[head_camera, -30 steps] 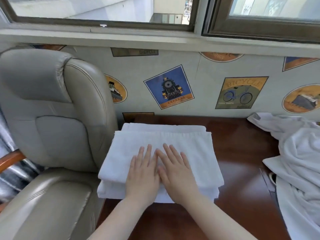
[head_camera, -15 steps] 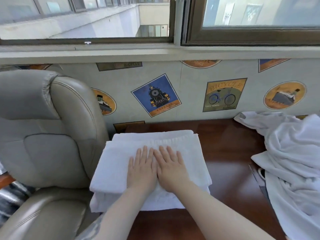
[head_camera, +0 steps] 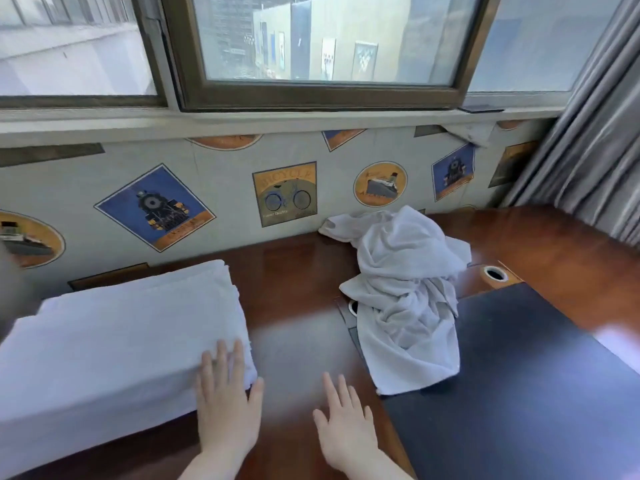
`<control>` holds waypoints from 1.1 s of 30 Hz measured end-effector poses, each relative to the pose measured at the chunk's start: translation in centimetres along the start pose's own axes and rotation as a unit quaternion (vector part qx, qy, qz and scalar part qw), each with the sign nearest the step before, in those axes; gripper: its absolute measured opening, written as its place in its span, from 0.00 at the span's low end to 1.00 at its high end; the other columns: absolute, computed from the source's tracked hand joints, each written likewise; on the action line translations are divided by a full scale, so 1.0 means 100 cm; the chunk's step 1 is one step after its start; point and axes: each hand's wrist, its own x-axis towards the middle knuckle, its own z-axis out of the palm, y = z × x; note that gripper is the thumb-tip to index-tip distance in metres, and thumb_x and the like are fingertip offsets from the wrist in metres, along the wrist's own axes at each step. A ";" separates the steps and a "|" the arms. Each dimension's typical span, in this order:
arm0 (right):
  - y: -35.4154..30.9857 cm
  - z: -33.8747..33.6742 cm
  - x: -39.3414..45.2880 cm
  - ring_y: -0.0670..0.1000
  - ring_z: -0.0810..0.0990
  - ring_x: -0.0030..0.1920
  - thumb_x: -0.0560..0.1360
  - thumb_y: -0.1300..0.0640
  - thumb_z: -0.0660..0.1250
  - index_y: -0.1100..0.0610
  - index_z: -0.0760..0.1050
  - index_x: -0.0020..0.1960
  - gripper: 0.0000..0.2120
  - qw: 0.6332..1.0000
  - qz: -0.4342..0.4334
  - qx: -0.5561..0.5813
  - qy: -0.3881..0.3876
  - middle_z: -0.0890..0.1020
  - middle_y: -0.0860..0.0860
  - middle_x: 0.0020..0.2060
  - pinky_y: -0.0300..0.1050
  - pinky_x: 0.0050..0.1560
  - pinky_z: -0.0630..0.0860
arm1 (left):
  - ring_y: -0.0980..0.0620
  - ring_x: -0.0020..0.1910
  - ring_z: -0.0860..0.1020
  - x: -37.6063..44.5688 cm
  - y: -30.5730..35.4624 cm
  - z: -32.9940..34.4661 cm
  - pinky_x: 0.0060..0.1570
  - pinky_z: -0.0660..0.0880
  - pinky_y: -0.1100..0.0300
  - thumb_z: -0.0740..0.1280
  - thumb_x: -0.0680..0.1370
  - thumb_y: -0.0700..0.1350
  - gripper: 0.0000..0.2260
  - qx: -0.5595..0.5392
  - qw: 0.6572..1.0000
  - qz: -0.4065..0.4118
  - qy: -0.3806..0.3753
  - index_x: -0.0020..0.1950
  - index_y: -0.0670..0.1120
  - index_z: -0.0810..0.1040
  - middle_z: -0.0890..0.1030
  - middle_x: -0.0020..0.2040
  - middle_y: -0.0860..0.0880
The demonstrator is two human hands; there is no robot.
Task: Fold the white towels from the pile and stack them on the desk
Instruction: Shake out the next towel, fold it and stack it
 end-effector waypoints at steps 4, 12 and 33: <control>0.067 -0.059 -0.013 0.50 0.45 0.79 0.83 0.46 0.50 0.47 0.40 0.80 0.30 0.999 -0.008 -0.005 0.053 0.44 0.50 0.80 0.53 0.76 0.49 | 0.52 0.78 0.38 -0.035 0.107 0.038 0.75 0.41 0.54 0.51 0.83 0.57 0.29 -0.026 0.991 0.104 -0.078 0.80 0.54 0.39 0.37 0.80 0.52; 0.236 -0.148 -0.043 0.49 0.45 0.79 0.80 0.53 0.55 0.45 0.39 0.80 0.35 0.997 -0.022 -0.035 0.071 0.42 0.48 0.80 0.53 0.76 0.50 | 0.53 0.79 0.43 -0.087 0.271 0.099 0.76 0.44 0.55 0.55 0.83 0.55 0.29 -0.071 0.978 0.118 -0.157 0.80 0.51 0.46 0.44 0.81 0.52; 0.348 -0.226 0.023 0.52 0.65 0.72 0.80 0.53 0.56 0.46 0.48 0.80 0.31 0.999 -0.032 0.024 0.014 0.47 0.44 0.79 0.44 0.69 0.64 | 0.44 0.79 0.46 0.117 0.450 0.091 0.75 0.52 0.51 0.63 0.80 0.46 0.34 -0.029 0.994 0.095 -0.037 0.80 0.50 0.47 0.43 0.80 0.45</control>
